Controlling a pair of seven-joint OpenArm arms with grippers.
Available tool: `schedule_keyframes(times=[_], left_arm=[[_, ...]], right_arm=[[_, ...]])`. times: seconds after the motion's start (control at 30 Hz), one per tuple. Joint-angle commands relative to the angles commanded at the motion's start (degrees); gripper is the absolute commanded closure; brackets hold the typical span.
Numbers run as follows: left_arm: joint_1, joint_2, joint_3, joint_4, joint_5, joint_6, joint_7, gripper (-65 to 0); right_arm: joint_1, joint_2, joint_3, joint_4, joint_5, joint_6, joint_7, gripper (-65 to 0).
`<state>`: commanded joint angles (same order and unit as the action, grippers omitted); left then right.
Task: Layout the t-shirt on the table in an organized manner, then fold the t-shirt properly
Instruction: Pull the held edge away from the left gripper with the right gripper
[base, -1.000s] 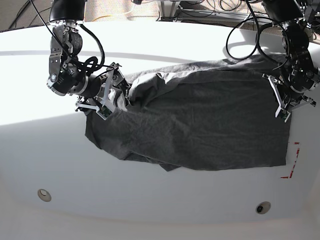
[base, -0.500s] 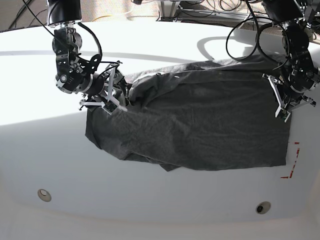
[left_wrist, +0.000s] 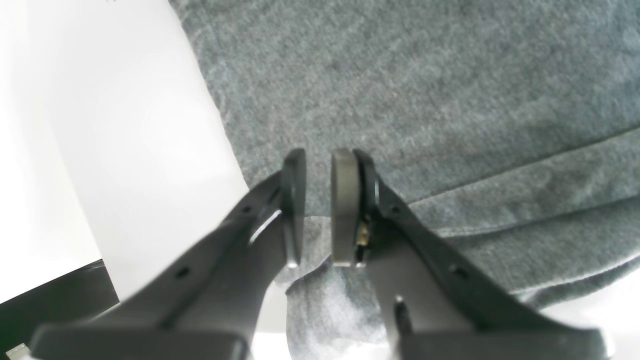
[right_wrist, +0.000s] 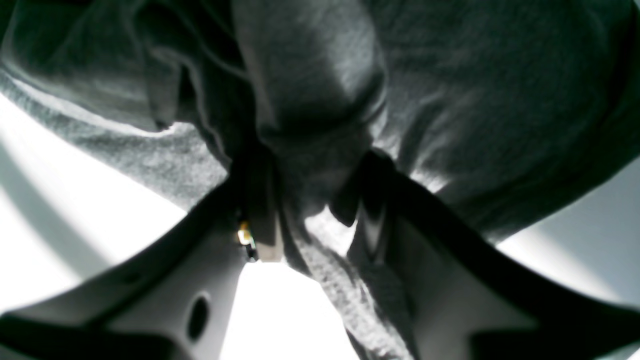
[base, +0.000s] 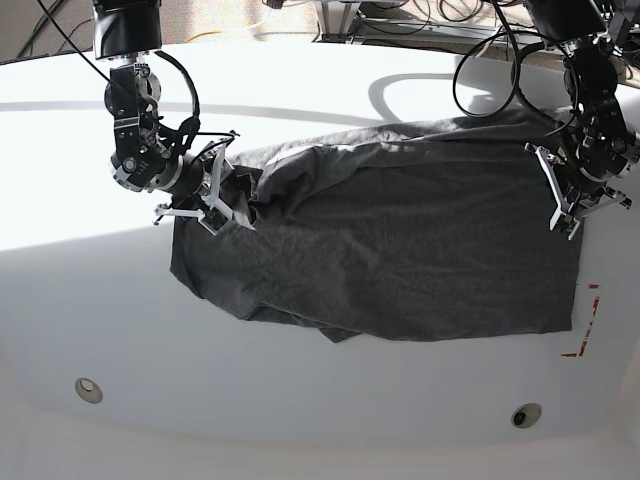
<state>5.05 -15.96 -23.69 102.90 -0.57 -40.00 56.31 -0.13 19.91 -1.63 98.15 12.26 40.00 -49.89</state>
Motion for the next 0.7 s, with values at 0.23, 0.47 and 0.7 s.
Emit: schedule_keyframes(times=[0.23,0.47,0.7], left_arm=[[0.09,0.0,0.0,0.0,0.0,0.0,0.0,-7.6],[0.09,0.0,0.0,0.0,0.0,0.0,0.0,-7.6],[0.09,0.0,0.0,0.0,0.0,0.0,0.0,-7.6]], right_arm=[[1.23,-0.09,1.76,1.05,-0.18,0.0,-0.09,-11.6],[5.01,0.09,5.71,-3.87,-0.26,0.0,0.26,-11.7],[8.97,2.55,7.21,-7.82,-0.26,0.0,0.26,-17.4]])
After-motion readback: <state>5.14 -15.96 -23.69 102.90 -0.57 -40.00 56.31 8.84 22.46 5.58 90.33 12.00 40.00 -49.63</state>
